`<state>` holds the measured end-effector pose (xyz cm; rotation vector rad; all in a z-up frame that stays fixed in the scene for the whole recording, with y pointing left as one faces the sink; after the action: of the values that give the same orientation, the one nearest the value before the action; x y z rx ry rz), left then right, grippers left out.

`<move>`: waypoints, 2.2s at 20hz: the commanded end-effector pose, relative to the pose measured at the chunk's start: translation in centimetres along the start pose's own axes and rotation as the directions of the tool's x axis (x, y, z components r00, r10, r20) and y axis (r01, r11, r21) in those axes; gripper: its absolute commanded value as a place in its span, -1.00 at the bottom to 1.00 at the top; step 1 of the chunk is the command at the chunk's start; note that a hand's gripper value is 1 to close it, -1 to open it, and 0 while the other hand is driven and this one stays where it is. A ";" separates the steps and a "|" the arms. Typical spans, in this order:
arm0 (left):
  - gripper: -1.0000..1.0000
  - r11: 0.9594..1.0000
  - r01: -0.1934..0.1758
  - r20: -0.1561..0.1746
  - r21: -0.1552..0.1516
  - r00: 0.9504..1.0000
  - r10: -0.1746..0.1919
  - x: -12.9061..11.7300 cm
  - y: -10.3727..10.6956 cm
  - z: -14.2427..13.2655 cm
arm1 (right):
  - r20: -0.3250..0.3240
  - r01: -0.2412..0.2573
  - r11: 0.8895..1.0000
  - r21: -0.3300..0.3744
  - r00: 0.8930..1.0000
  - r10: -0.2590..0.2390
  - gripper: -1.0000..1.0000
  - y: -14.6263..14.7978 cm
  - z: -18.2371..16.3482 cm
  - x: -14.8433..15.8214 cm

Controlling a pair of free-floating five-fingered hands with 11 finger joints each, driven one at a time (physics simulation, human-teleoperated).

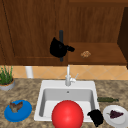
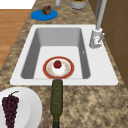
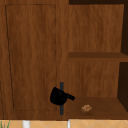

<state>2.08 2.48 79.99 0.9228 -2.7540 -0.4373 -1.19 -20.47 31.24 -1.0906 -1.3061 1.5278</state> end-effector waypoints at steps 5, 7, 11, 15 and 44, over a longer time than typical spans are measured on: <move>1.00 0.998 0.016 -0.020 0.059 1.000 -0.015 -1.6 2.0 3.0 | 0.000 0.000 1.000 0.000 1.000 0.000 0.00 0.0 0.0 0.0; 1.00 0.998 0.023 -0.026 0.059 0.999 -0.021 -1.7 2.5 3.5 | 0.000 0.000 1.000 0.000 1.000 0.000 0.00 0.0 0.0 0.0; -1.00 0.996 0.057 -0.015 0.062 0.998 -0.056 -0.3 3.3 3.9 | 0.000 0.000 1.000 0.000 1.000 0.000 0.00 0.0 0.0 0.0; -1.00 0.993 0.077 0.015 0.093 0.997 -0.078 1.6 0.6 2.9 | 0.000 0.000 1.000 0.000 1.000 0.000 0.00 0.0 0.0 0.0; 1.00 0.992 0.112 -0.021 0.056 0.994 -0.111 -9.2 -12.6 6.0 | 0.000 0.000 1.000 0.000 1.000 0.000 0.00 0.0 0.0 0.0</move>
<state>14.44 -0.46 70.41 1.0982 -2.7175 -0.3777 -1.19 -20.47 31.24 -1.0906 -1.3061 1.5278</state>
